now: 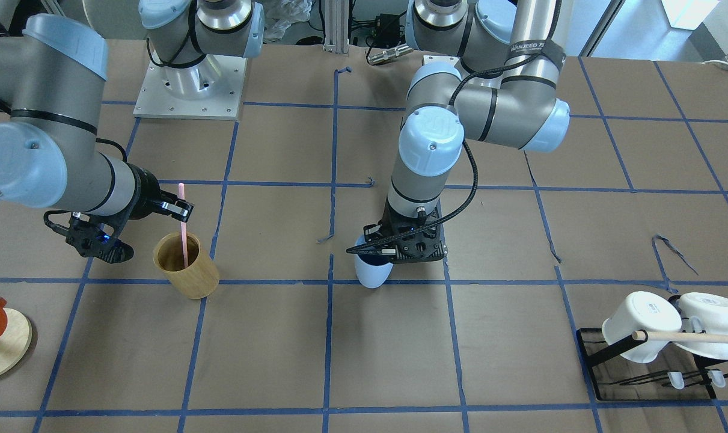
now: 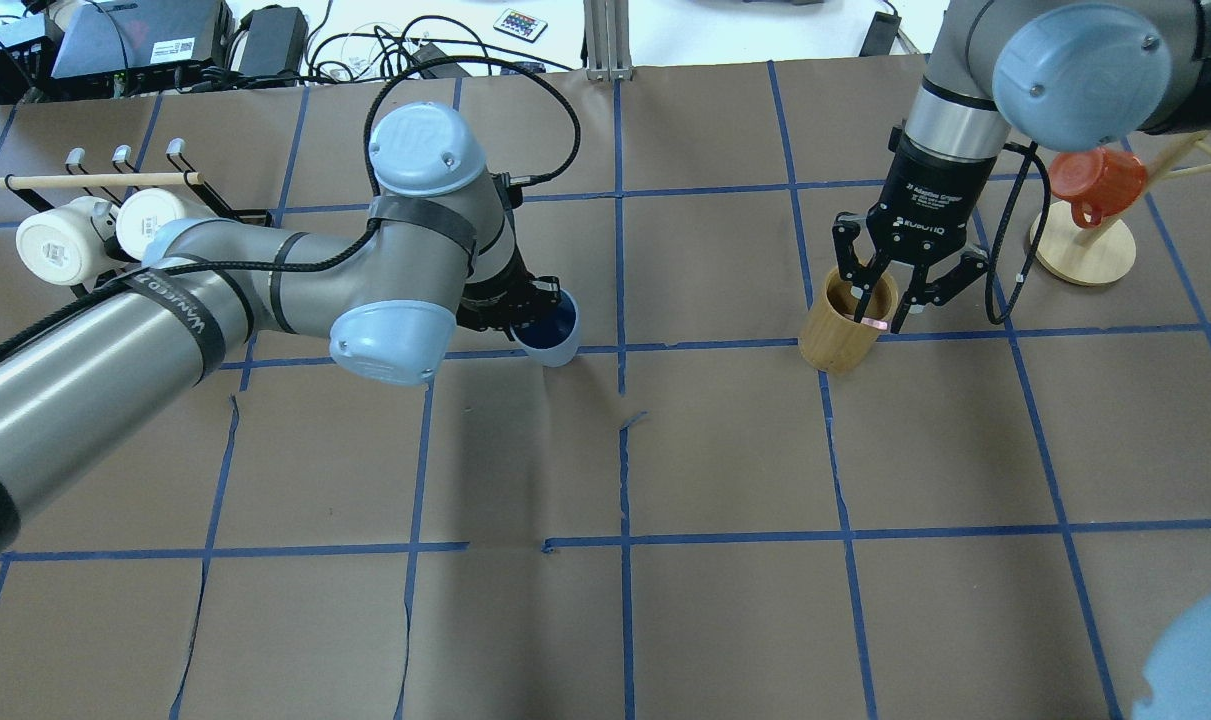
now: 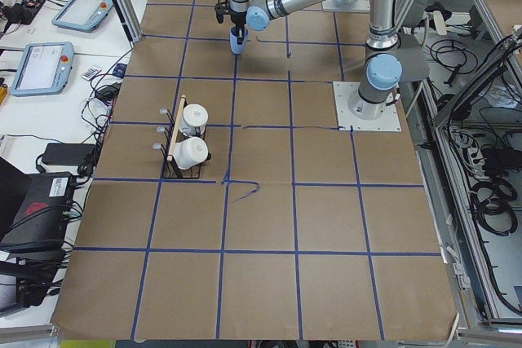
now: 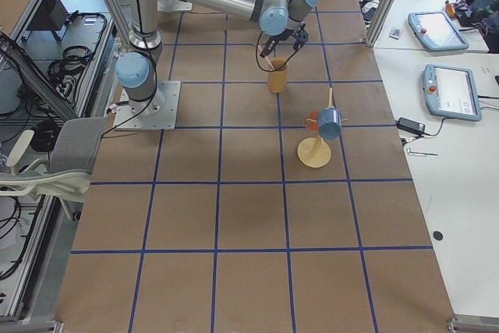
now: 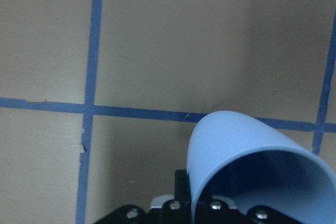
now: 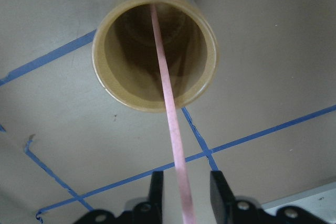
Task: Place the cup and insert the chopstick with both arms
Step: 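Grasp blue cup rim with left gripper while right gripper grasps pink chopstick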
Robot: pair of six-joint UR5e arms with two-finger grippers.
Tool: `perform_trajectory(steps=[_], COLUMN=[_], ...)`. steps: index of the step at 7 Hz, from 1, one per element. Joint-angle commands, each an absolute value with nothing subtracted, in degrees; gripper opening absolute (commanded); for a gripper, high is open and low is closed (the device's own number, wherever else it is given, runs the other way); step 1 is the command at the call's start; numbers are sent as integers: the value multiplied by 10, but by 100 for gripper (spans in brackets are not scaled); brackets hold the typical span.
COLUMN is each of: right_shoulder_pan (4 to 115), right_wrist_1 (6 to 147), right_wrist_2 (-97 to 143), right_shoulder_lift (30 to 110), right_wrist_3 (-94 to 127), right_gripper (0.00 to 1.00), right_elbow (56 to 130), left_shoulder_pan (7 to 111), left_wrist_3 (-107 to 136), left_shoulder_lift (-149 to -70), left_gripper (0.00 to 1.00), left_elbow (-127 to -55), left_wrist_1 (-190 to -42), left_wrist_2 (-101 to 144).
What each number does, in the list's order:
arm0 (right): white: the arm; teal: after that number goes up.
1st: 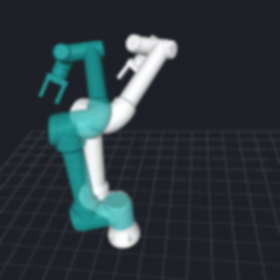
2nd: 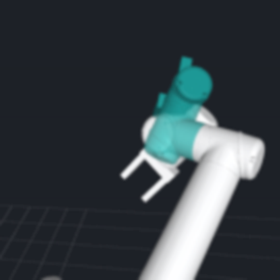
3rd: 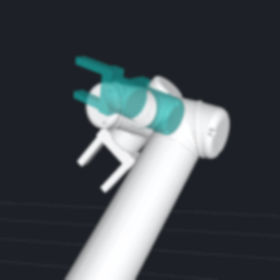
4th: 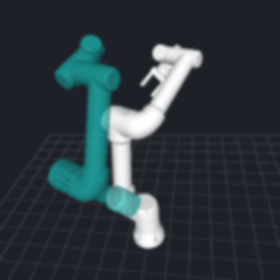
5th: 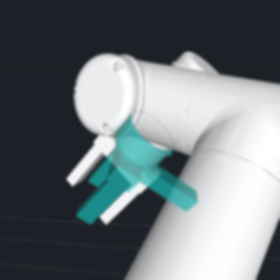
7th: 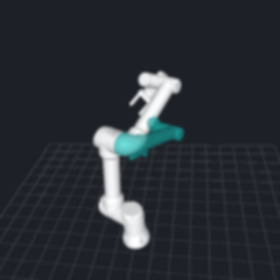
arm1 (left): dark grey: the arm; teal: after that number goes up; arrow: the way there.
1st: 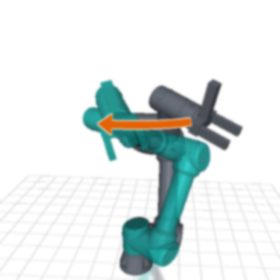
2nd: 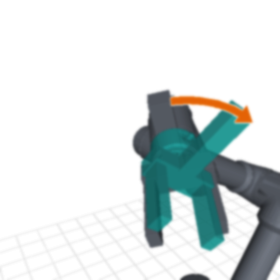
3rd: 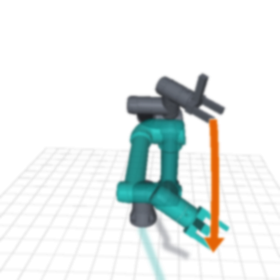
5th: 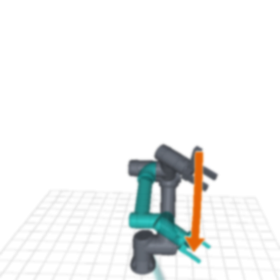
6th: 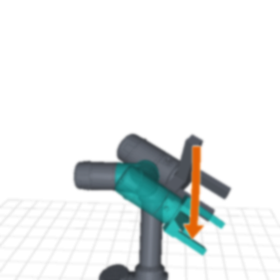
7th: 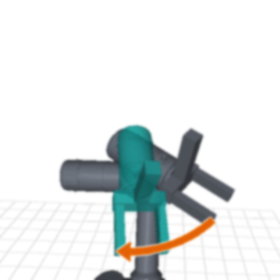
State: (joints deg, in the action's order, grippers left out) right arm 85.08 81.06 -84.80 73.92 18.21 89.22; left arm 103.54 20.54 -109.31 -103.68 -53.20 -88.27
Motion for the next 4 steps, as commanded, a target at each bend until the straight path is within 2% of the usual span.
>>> perform_trajectory(steps=[1,3,4], right_shoulder_pan=[851,851,851], right_wrist_1=[810,809,809], right_wrist_2=[-847,-846,-837], right_shoulder_lift=[739,739,739], right_wrist_3=[183,183,183], right_gripper=[32,25,16], right_elbow=[893,893,893], left_shoulder_pan=[1063,1086,1087], left_wrist_3=[260,288,289], left_shoulder_lift=[-1123,-1139,-1142], left_gripper=[0,0,0], left_elbow=[-1006,-981,-981], left_wrist_1=[-517,-517,-518], left_wrist_2=[-868,-868,-869])
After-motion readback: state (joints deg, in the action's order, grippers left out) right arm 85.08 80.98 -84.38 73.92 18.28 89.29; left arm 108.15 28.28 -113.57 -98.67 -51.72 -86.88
